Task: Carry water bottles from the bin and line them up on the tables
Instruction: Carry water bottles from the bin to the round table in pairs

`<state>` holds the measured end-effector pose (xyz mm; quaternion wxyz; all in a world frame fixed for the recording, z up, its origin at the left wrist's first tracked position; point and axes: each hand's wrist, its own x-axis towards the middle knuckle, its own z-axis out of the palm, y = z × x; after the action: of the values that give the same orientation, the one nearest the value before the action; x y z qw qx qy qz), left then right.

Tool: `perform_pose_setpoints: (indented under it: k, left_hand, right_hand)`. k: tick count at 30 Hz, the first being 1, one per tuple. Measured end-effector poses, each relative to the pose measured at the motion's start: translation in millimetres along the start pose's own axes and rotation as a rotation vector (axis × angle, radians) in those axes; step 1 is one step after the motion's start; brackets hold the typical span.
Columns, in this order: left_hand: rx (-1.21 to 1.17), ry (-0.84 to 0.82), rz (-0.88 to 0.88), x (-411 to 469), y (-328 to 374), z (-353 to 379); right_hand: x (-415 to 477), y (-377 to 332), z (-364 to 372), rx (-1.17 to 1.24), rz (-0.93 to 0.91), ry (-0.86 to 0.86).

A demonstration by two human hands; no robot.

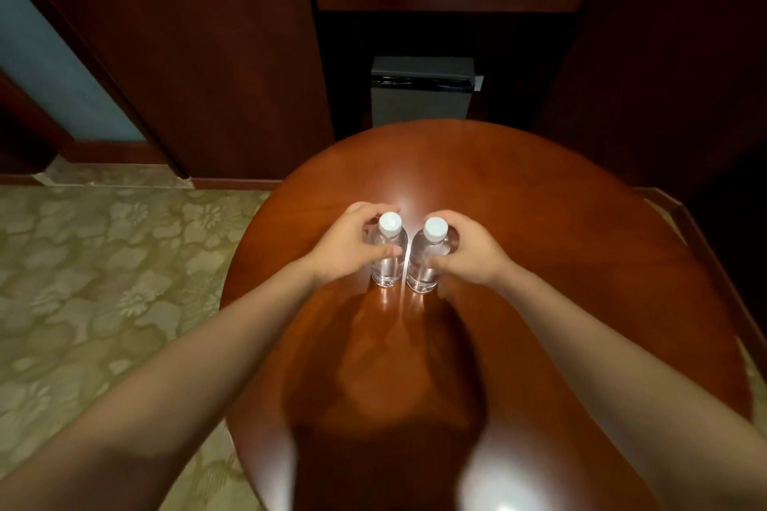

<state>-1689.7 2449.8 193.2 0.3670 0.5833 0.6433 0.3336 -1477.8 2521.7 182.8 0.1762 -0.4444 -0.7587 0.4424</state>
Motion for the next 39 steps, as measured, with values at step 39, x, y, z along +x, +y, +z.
perform_pose_setpoints:
  k: [39]
  left_hand:
    - [-0.053,0.147,-0.123,1,9,-4]
  right_hand:
    - [-7,-47,-14,-0.308,0.043,0.048]
